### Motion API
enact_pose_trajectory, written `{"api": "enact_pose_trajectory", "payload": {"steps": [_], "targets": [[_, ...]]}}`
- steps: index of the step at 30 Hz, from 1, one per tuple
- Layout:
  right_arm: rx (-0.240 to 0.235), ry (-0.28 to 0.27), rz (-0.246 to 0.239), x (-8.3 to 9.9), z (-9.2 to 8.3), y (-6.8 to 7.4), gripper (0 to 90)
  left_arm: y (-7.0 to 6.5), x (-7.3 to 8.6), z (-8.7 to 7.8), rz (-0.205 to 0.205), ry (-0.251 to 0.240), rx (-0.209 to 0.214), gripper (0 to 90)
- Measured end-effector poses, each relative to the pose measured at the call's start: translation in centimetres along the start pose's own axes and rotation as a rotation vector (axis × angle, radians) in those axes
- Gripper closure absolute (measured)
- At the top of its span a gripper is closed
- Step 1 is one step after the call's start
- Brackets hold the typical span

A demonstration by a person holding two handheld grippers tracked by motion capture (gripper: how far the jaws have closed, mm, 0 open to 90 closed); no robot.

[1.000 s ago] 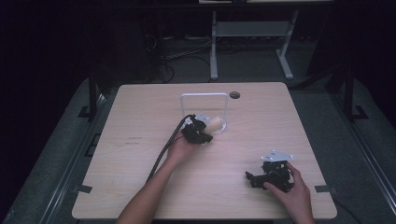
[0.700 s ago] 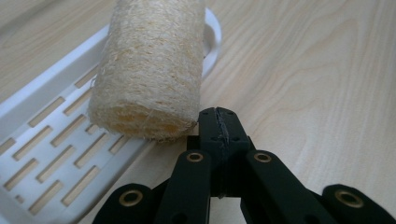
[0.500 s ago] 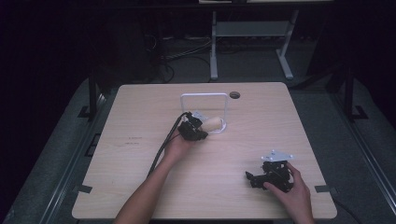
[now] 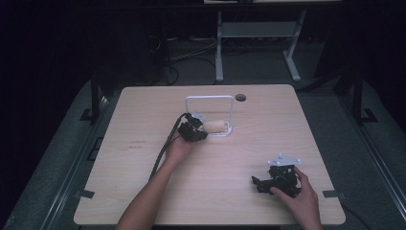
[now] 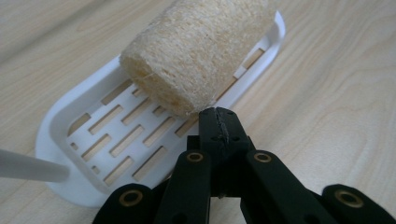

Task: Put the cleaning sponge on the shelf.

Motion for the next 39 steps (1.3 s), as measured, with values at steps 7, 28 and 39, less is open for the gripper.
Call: {"api": "enact_pose_trajectory", "payload": {"steps": [7,28,39], "targets": [[0.0,0.0,0.0,0.0,0.0,0.0,0.9,0.3,0.1,0.1,-0.011,-0.003,-0.007,90.0],[0.0,0.0,0.0,0.0,0.0,0.0,0.9,-0.7,1.7,-3.5,-0.03,-0.022,0.02,47.1],[-0.001,0.001,-0.002,0.0,0.0,0.0,0.9,-1.6,3.5,-5.9,0.004,-0.018,0.014,19.1]]}}
Point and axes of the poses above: each handheld gripper's, and its own axes: z roughly forward along the jaws, x roughly out of its underside, y roughly to its left, the point moved 5 cm from there along z, roughly forward along the jaws, and after that the axes turned 1 degree about y, right-handed, at the moved point
